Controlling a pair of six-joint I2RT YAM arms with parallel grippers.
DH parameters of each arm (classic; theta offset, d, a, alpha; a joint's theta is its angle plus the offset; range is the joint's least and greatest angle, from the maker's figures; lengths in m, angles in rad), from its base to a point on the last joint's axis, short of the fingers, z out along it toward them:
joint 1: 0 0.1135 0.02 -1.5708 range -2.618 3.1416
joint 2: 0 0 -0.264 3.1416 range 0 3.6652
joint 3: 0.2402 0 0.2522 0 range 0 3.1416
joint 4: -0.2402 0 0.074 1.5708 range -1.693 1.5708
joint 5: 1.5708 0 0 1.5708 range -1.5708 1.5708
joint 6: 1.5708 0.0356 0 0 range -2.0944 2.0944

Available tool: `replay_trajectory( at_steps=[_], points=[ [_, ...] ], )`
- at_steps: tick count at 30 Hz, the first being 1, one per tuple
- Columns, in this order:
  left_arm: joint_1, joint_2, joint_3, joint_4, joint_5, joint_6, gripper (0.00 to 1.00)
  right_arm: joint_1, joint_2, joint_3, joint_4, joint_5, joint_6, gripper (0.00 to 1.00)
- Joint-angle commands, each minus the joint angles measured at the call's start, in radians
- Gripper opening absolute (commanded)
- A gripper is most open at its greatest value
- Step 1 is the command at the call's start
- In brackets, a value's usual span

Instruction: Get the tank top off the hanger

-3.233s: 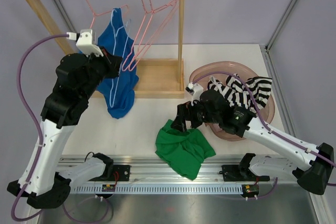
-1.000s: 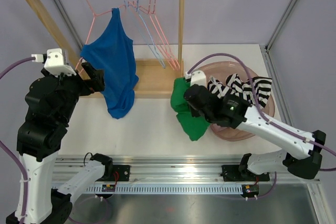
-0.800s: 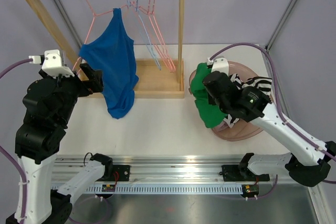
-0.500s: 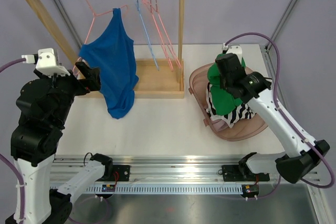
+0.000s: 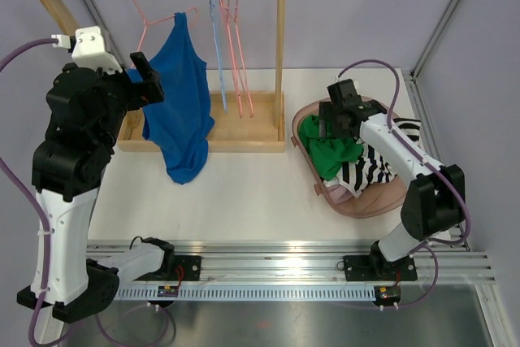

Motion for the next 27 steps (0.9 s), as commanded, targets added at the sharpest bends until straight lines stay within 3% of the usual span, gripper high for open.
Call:
replay_trajectory(
  at_steps=[1,5,11,12,15,19,27],
  points=[
    [0.007,0.040,0.065,0.066,-0.078,0.066,0.99,0.004,-0.145,0.060,0.005,0.063,0.030,0.99],
    [0.056,0.133,0.140,0.068,-0.063,0.095,0.99,0.003,-0.292,0.045,-0.036,0.053,0.033,0.99],
    [0.238,0.255,0.220,0.054,0.185,0.085,0.99,0.004,-0.558,-0.066,0.049,-0.226,-0.020,0.99],
    [0.264,0.267,0.232,0.060,0.283,0.082,0.99,0.003,-0.598,-0.089,0.059,-0.297,-0.022,0.99],
    [0.363,0.328,0.263,0.064,0.491,0.086,0.99,0.002,-0.632,-0.109,0.071,-0.415,-0.022,1.00],
    [0.416,0.393,0.298,0.091,0.621,0.120,0.99,0.002,-0.639,-0.127,0.077,-0.529,-0.016,1.00],
    [0.420,0.502,0.370,0.046,0.706,0.122,0.52,0.003,-0.632,-0.161,0.106,-0.596,0.010,0.99]
  ],
)
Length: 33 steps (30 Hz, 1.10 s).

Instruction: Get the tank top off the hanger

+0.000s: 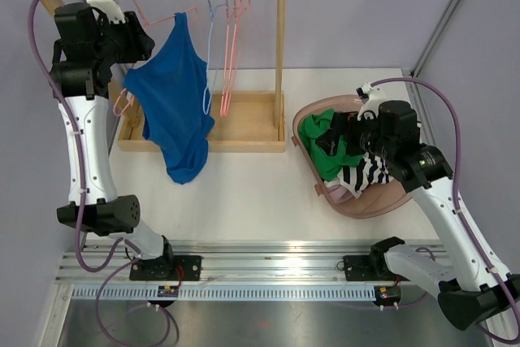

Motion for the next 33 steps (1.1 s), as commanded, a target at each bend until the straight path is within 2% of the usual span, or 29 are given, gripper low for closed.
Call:
replay_trajectory(
  at_steps=[1,4,5,6,7,10,17,25,28,33],
  points=[
    [0.005,0.004,0.040,0.022,0.098,0.011,0.49,0.002,-0.017,0.008,0.059,-0.065,0.010,1.00],
    [0.005,0.021,0.052,0.009,0.098,0.016,0.48,0.004,-0.019,0.011,0.060,-0.072,0.010,1.00],
    [0.005,0.024,0.057,0.001,0.100,0.014,0.43,0.004,-0.022,0.011,0.060,-0.075,0.008,0.99],
    [0.006,0.030,0.066,-0.004,0.101,0.013,0.25,0.004,-0.023,0.011,0.062,-0.075,0.008,0.99],
    [0.005,0.030,0.070,-0.007,0.104,0.007,0.16,0.003,-0.023,0.011,0.062,-0.074,0.008,0.99],
    [0.003,0.032,0.095,-0.004,0.114,-0.027,0.01,0.003,-0.028,0.011,0.060,-0.077,0.006,1.00],
    [-0.034,-0.028,0.107,0.088,0.091,-0.136,0.00,0.003,-0.034,0.011,0.074,-0.108,0.011,0.99],
    [-0.066,-0.140,0.067,0.096,0.043,-0.153,0.00,0.002,-0.049,0.005,0.094,-0.141,0.017,1.00],
    [-0.086,-0.213,-0.024,0.087,0.006,-0.176,0.00,0.002,-0.063,-0.013,0.134,-0.152,0.034,0.99],
    [-0.100,-0.418,-0.322,0.140,0.006,-0.202,0.00,0.002,-0.105,-0.084,0.268,-0.158,0.109,0.99]
  ],
)
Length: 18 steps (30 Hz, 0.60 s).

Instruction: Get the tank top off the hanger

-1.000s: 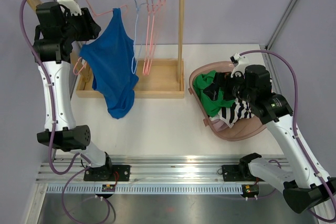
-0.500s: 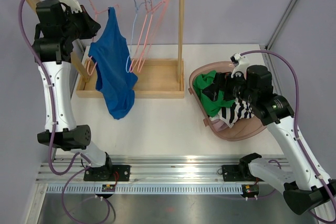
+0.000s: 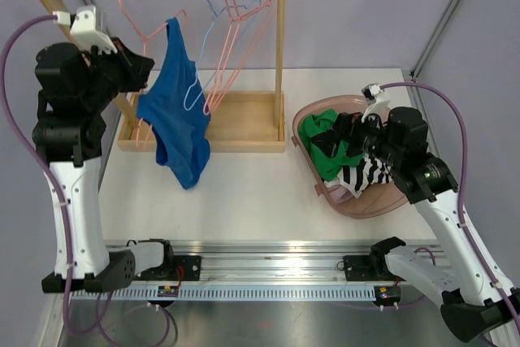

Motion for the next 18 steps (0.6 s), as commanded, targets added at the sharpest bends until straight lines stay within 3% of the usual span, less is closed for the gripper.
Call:
replay_trajectory(
  at_steps=[1,5,9,14,18],
  points=[
    [-0.008,-0.134,-0.159,0.110,-0.001,-0.036,0.00,0.002,-0.037,-0.051,0.165,-0.050,0.079,1.00],
    [-0.008,-0.279,-0.354,0.110,0.003,-0.054,0.00,0.002,-0.052,-0.185,0.338,-0.141,0.181,0.99],
    [-0.010,-0.416,-0.557,0.105,-0.006,-0.101,0.00,0.003,-0.048,-0.328,0.646,-0.208,0.341,1.00],
    [-0.010,-0.566,-0.842,0.119,0.141,-0.178,0.00,0.007,0.026,-0.519,1.033,-0.317,0.546,0.99],
    [-0.010,-0.625,-0.983,0.148,0.316,-0.206,0.00,0.079,0.110,-0.527,1.017,-0.264,0.527,0.99]
  ],
)
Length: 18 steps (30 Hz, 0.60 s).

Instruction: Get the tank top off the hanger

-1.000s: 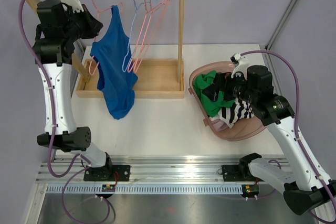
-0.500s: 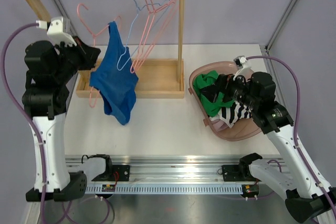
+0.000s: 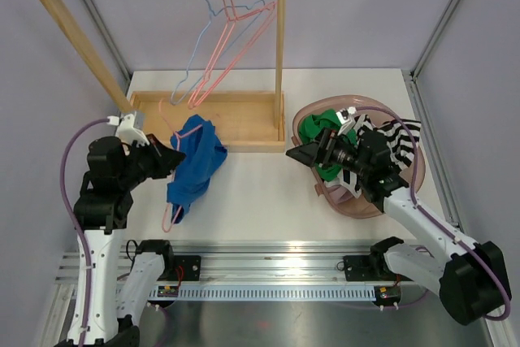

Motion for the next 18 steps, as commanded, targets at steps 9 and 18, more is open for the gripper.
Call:
replay_trajectory(
  at_steps=[9,18],
  points=[
    [-0.029,-0.148,-0.253,0.204,0.468,-0.173,0.00,0.376,0.217,0.098,0.113,0.404,-0.084,0.95],
    [-0.108,-0.139,-0.254,0.189,0.515,-0.158,0.00,0.432,0.412,0.265,0.103,0.424,-0.164,0.83]
  ],
)
